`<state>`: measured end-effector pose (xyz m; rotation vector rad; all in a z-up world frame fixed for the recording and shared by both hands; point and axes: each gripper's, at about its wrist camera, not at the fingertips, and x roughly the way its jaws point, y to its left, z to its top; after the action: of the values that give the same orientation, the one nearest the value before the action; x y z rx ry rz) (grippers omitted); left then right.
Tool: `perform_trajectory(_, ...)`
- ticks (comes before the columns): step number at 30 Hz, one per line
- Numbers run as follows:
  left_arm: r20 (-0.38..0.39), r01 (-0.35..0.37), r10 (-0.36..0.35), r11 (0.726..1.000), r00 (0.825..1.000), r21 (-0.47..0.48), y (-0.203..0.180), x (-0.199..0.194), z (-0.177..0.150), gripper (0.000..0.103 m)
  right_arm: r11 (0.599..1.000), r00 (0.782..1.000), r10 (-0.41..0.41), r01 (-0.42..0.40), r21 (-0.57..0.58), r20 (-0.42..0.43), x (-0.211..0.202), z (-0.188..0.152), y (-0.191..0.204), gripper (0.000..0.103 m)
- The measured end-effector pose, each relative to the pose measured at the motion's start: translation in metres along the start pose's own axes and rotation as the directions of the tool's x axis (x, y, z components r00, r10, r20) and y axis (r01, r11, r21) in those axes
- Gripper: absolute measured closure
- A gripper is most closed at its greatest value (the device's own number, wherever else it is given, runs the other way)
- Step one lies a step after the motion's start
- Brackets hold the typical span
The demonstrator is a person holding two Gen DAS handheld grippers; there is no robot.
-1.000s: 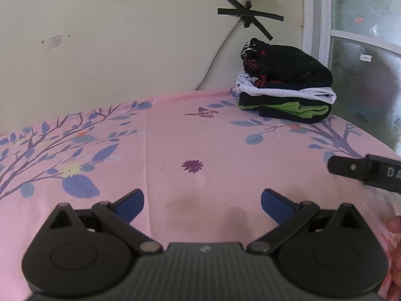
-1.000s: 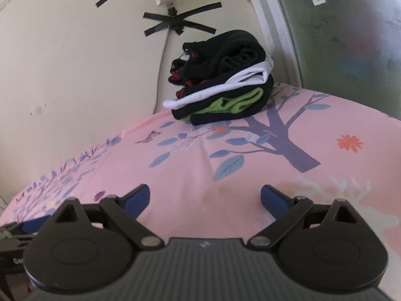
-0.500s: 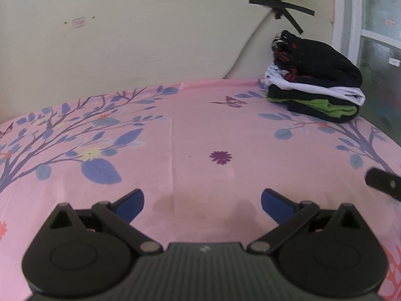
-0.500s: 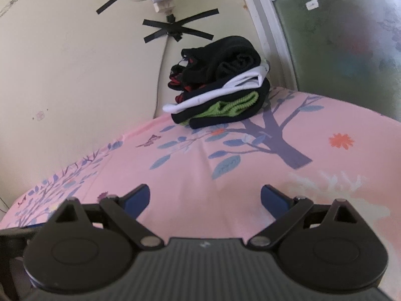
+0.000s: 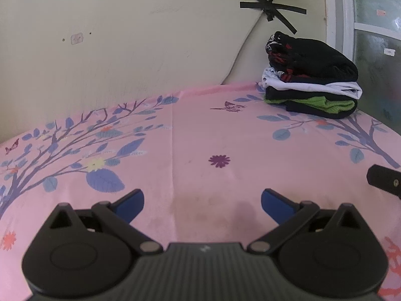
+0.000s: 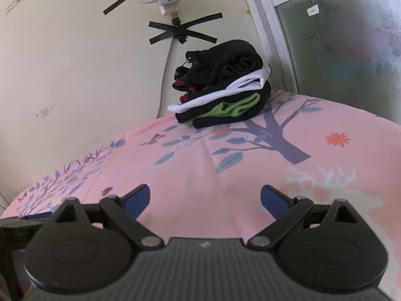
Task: Fold small clothes
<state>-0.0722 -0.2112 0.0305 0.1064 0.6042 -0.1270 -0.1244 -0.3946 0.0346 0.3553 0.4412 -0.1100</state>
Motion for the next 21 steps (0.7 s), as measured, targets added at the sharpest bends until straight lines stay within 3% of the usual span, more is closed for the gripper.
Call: perform_trajectory(21, -0.002, 0.005, -0.005, 0.999, 1.000, 0.053, -0.0044, -0.0029, -0.0027, 0.000, 1.000, 1.000, 0.015, -0.015, 0.010, 0.002, 0.0007, -0.0003, -0.0016, 0.012)
